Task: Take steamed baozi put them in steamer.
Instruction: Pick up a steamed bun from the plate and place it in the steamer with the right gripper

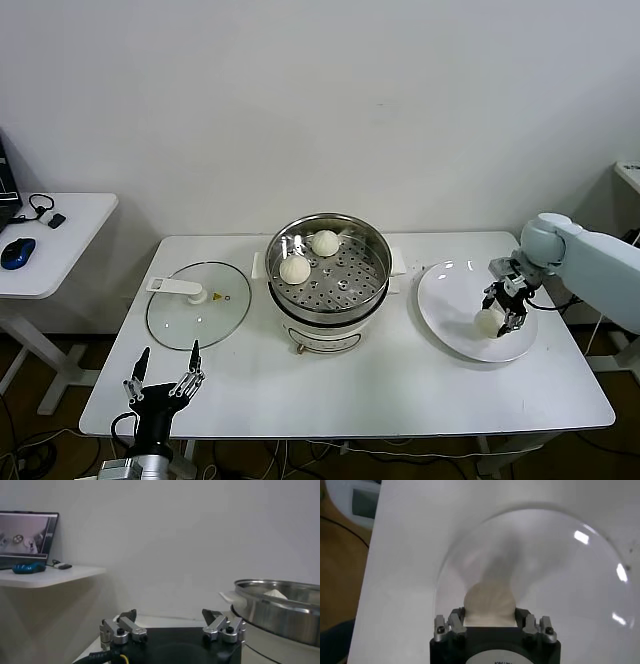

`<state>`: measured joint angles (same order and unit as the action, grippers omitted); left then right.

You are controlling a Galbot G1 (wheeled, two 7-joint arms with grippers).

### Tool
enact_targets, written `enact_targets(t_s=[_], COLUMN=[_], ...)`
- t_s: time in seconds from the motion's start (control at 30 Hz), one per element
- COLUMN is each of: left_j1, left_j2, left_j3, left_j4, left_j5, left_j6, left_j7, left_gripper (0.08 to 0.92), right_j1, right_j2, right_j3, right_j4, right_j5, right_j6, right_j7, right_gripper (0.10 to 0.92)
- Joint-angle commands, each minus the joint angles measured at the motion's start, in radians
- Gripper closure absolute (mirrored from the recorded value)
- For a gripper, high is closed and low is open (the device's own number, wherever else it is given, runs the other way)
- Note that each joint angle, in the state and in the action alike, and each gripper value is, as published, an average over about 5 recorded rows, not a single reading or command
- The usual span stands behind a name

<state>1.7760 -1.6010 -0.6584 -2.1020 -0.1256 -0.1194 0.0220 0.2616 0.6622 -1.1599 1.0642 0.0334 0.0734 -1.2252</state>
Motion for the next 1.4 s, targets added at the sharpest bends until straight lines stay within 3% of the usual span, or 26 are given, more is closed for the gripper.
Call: enact_targets(t_s=[0.03,0.53,1.1,1.4], left_j1=[-0.006,-0.006,-0.009,-0.011], left_j2=[-0.001,-0.003,-0.005,-0.006], left_j3=[0.002,-0.003,-0.011,-0.013], left_j4=[-0.003,-0.008,-0.028,-0.03], left_j5=[0.003,0.001,0.003,0.003], left_j6=[0.004,0.005,0.013,0.015], left_j7=[0.001,-0.001,-0.002,-0.002], left_gripper=[0.177,0.177,0.177,0.177], right_j1=[0.403,0.664,0.466,0.36], right_j2=[0.004,0.264,0.549,0.605], right_j3=[-0.271,-0.336,-0.182,-0.158], right_j4=[0.187,0.304,0.241,0.199], right_j5=[0.103,0.135,-0.088,-0.17], right_j6=[0.089,0.258,0.394,0.424], right_j7=[-0.021,-0.019,-0.005,0.0], right_gripper=[0.371,0.364,0.364,0.362])
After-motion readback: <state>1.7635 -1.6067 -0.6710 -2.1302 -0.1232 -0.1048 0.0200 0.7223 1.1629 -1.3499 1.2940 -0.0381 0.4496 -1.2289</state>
